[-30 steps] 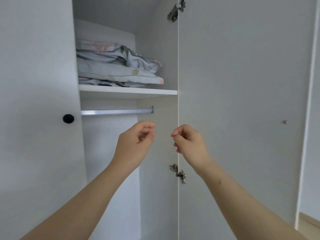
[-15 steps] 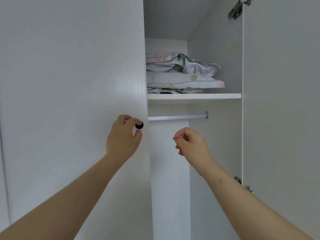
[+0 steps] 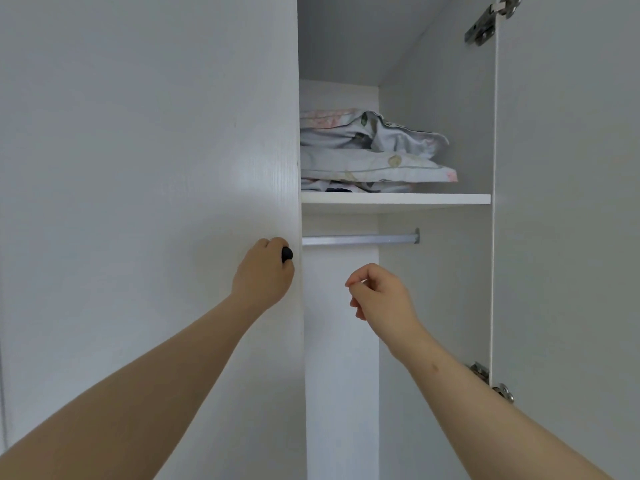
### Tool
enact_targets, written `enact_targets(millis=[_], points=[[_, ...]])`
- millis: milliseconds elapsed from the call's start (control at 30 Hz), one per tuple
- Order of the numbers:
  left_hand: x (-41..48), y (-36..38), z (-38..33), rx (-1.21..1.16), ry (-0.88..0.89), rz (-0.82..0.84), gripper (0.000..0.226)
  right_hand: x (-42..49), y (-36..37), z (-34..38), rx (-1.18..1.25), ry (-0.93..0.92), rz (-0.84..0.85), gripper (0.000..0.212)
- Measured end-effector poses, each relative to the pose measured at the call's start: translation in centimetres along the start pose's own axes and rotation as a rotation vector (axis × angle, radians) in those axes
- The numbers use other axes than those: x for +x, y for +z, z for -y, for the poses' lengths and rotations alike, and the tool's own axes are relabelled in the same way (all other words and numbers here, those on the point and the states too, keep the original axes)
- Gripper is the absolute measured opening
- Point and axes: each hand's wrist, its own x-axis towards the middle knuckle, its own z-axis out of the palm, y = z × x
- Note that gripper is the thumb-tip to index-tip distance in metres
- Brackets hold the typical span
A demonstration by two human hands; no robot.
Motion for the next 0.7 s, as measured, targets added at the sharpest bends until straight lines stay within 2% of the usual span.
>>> enact_targets(millis=[300, 467, 700], points=[[-0.4, -0.7, -0.3, -0.311, -0.147, -0.023, 0.015, -1.1, -0.6, 0.2, -0.001, -0.017, 0.018, 0.026], [-2.8, -2.1, -0.5, -0.431, -0.116, -0.058, 0.009, -1.8, -0.4, 0.7, 0.013, -0.037, 0.036, 0.028], [-7.7, -6.1, -0.9, -0.635, -0.064, -0.094, 0.022, -3.8, 1.4, 1.3, 0.034, -0.046, 0.098, 0.026]])
